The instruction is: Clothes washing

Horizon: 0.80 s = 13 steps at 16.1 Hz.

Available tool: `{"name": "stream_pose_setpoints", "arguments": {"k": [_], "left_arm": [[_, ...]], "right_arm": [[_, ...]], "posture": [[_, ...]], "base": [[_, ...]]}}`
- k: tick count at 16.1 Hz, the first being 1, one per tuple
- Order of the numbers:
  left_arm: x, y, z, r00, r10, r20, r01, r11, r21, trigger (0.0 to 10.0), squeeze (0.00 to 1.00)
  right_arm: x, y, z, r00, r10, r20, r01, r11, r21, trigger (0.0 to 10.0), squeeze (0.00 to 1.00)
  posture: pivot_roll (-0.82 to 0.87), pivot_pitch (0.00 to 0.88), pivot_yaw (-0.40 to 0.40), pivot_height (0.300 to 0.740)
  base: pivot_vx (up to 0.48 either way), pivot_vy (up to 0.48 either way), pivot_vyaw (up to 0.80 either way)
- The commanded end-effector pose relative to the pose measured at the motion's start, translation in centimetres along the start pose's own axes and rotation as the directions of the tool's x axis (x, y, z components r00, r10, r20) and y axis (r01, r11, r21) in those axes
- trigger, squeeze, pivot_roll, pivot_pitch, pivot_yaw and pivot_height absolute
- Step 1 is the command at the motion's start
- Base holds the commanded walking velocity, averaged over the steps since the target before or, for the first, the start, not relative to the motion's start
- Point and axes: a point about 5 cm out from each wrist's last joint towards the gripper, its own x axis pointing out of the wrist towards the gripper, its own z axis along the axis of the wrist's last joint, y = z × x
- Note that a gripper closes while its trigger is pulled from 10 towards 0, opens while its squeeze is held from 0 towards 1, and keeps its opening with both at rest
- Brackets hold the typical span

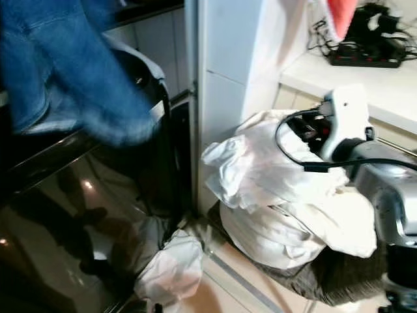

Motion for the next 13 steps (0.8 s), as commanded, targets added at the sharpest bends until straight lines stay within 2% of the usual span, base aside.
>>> {"name": "stream_pose_setpoints", "arguments": {"k": [1,2,3,4,5,6,7,9,10,11,12,13], "left_arm": [[0.2,-0.1,-0.4,0.999,-0.003,-0.04,0.004,0.999,0.039,0.0,0.0],[-0.7,-1.2,-2.5,0.987,-0.033,-0.156,0.041,0.998,0.044,0.0,0.0],[-1.4,-2.1,-3.9,0.971,-0.055,-0.233,0.063,0.998,0.025,4.0,0.0],[-3.7,-4.8,-6.7,0.91,-0.138,-0.39,0.153,0.988,0.006,10.0,0.0],[-5.2,-6.2,-8.2,0.864,-0.185,-0.469,0.205,0.979,-0.009,10.0,0.0],[-6.1,-7.1,-8.9,0.83,-0.234,-0.506,0.255,0.967,-0.028,10.0,0.0],[-6.8,-7.4,-9.6,0.814,-0.213,-0.541,0.235,0.972,-0.029,10.0,0.0],[-9.6,-9.2,-11.6,0.675,-0.347,-0.651,0.279,0.937,-0.21,10.0,0.0],[-10.1,-9.5,-11.9,0.648,-0.375,-0.663,0.276,0.927,-0.254,10.0,0.0],[-10.3,-9.6,-12.1,0.636,-0.384,-0.669,0.278,0.923,-0.265,10.0,0.0],[-10.6,-9.7,-12.3,0.609,-0.421,-0.672,0.201,0.902,-0.383,10.0,1.0],[-10.5,-9.4,-12.4,0.612,-0.415,-0.673,0.173,0.901,-0.398,10.0,1.0]], "right_arm": [[0.0,0.5,0.4,1.0,0.005,0.007,-0.005,1.0,-0.024,10.0,0.0],[0.0,0.8,0.2,1.0,0.009,0.004,-0.009,1.0,-0.024,10.0,0.0],[0.0,1.0,0.0,1.0,0.013,-0.001,-0.013,1.0,-0.024,10.0,0.0],[0.0,1.6,-0.4,1.0,0.025,-0.015,-0.026,0.999,-0.023,10.0,0.0],[-0.1,1.9,-0.6,0.999,0.034,-0.022,-0.034,0.999,-0.022,10.0,0.0],[-0.1,2.0,-0.7,0.999,0.037,-0.027,-0.038,0.999,-0.021,10.0,0.0],[-0.2,2.3,-0.9,0.998,0.044,-0.038,-0.045,0.999,-0.025,10.0,0.0],[-0.4,3.0,-1.3,0.994,0.084,-0.071,-0.087,0.996,-0.037,10.0,0.0],[-0.5,3.2,-1.3,0.992,0.097,-0.078,-0.101,0.994,-0.039,10.0,0.0],[-0.6,3.4,-1.4,0.991,0.104,-0.08,-0.108,0.993,-0.04,10.0,0.0],[-0.6,3.8,-1.4,0.988,0.126,-0.088,-0.13,0.991,-0.039,10.0,0.0],[-0.5,4.0,-1.4,0.986,0.136,-0.091,-0.14,0.989,-0.038,10.0,0.0]], "posture": [[0.01,0.0,0.046,0.74],[0.01,0.0,0.051,0.74],[0.0,0.0,0.053,0.74],[0.0,0.0,0.056,0.74],[-0.01,0.0,0.057,0.74],[-0.01,0.0,0.057,0.74],[-0.01,0.0,0.061,0.74],[-0.01,0.0,0.064,0.74],[-0.01,0.0,0.064,0.74],[-0.01,0.0,0.062,0.74],[0.0,0.0,0.054,0.74],[0.0,0.0,0.054,0.74]], "base": [[0.0,0.0,0.0],[0.0,0.0,0.0],[0.0,0.0,0.0],[0.0,0.0,0.0],[0.0,0.0,0.0],[0.0,0.0,0.0],[0.0,0.0,0.0],[0.0,0.0,0.0],[0.0,0.0,0.0],[0.0,0.0,0.0],[0.0,0.0,0.0],[0.0,0.0,0.0]]}}
